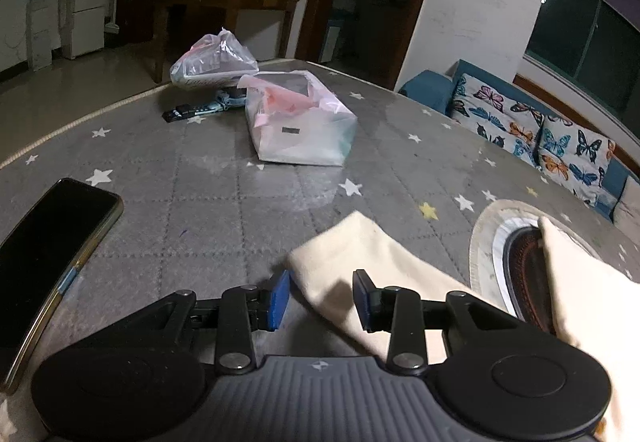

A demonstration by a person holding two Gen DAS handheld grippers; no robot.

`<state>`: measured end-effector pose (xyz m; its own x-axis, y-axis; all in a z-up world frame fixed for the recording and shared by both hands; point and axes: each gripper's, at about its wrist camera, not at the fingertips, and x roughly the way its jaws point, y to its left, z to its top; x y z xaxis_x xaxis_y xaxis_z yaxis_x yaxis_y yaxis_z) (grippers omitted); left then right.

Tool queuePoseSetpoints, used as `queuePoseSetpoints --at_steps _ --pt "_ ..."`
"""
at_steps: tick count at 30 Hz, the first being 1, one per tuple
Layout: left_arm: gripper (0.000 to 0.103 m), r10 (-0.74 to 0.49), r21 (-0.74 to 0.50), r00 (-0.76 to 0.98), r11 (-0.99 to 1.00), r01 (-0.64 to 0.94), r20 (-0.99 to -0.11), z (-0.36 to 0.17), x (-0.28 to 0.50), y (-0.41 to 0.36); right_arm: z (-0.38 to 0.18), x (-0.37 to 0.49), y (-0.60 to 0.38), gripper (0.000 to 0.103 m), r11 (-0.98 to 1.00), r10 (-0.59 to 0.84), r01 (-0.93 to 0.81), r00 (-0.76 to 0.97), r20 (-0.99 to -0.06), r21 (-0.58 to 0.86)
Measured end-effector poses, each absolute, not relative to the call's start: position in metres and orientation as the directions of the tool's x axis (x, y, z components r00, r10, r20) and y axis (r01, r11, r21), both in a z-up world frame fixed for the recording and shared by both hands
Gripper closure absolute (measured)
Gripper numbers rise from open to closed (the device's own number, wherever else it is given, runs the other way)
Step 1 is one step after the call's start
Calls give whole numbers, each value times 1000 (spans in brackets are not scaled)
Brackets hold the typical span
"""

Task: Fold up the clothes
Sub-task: 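Grasp the other sleeve with the left gripper and fold it across the body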

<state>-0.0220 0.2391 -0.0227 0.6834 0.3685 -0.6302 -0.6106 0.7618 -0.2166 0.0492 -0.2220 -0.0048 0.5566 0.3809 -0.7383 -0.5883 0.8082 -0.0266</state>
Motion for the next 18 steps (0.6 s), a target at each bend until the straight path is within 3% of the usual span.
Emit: queuePoseSetpoints --at_steps 3,5,7,13,18 --pt "69 379 -231 683 746 -624 -624 -24 -20 242 3 45 -222 82 802 396 -597 564 -725 -27" --pt "90 387 -240 681 733 -636 -622 -25 -19 245 8 42 -224 82 801 405 -598 572 -714 -24" --pt "97 382 -279 686 710 -647 -620 -26 -22 249 14 40 -225 82 801 416 -599 579 -702 -19" --pt "99 326 -353 786 757 -550 -526 6 -35 222 22 31 -236 82 807 425 -591 597 -680 -14" --pt "99 136 -413 893 850 -328 -428 46 -34 164 22 27 -253 82 826 410 -564 613 -676 -10"
